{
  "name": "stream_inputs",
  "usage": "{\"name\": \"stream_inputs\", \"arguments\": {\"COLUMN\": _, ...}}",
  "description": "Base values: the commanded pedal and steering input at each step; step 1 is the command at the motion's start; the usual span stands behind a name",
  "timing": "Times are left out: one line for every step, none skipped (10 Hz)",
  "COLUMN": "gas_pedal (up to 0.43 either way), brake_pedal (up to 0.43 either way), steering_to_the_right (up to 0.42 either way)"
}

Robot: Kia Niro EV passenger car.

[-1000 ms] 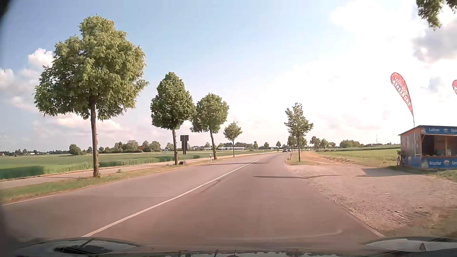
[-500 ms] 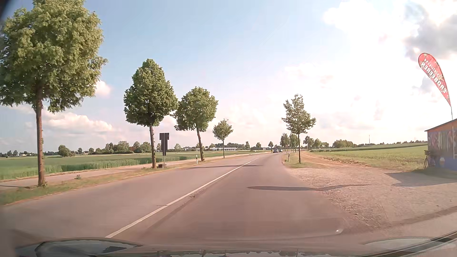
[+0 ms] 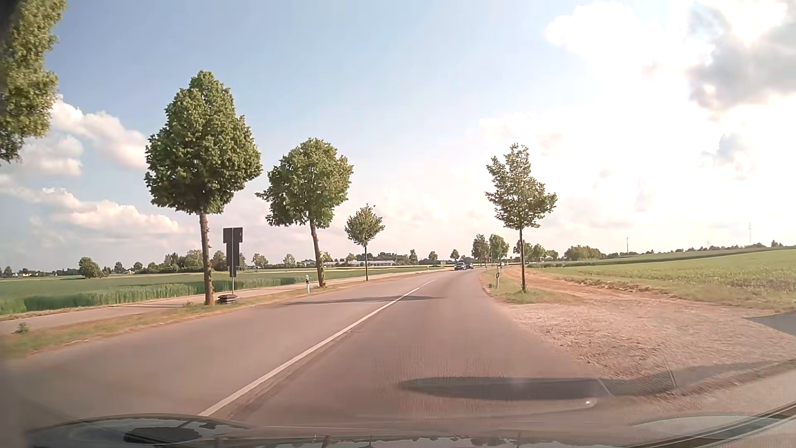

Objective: Follow the waypoints while adhering to traffic rules and regulations

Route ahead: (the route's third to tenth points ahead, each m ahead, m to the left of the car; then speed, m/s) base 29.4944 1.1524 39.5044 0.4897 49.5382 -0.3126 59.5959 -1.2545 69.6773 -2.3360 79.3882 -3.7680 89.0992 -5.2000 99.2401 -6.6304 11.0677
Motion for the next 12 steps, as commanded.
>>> {"name": "stream_inputs", "arguments": {"gas_pedal": 0.469, "brake_pedal": 0.012, "steering_to_the_right": 0.026}}
{"name": "stream_inputs", "arguments": {"gas_pedal": 0.461, "brake_pedal": 0.012, "steering_to_the_right": 0.027}}
{"name": "stream_inputs", "arguments": {"gas_pedal": 0.429, "brake_pedal": 0.012, "steering_to_the_right": 0.029}}
{"name": "stream_inputs", "arguments": {"gas_pedal": 0.429, "brake_pedal": 0.012, "steering_to_the_right": 0.029}}
{"name": "stream_inputs", "arguments": {"gas_pedal": 0.429, "brake_pedal": 0.012, "steering_to_the_right": 0.027}}
{"name": "stream_inputs", "arguments": {"gas_pedal": 0.378, "brake_pedal": 0.012, "steering_to_the_right": 0.02}}
{"name": "stream_inputs", "arguments": {"gas_pedal": 0.37, "brake_pedal": 0.012, "steering_to_the_right": 0.014}}
{"name": "stream_inputs", "arguments": {"gas_pedal": 0.37, "brake_pedal": 0.012, "steering_to_the_right": 0.013}}
{"name": "stream_inputs", "arguments": {"gas_pedal": 0.378, "brake_pedal": 0.012, "steering_to_the_right": 0.013}}
{"name": "stream_inputs", "arguments": {"gas_pedal": 0.398, "brake_pedal": 0.012, "steering_to_the_right": 0.013}}
{"name": "stream_inputs", "arguments": {"gas_pedal": 0.409, "brake_pedal": 0.012, "steering_to_the_right": 0.015}}
{"name": "stream_inputs", "arguments": {"gas_pedal": 0.421, "brake_pedal": 0.012, "steering_to_the_right": 0.018}}
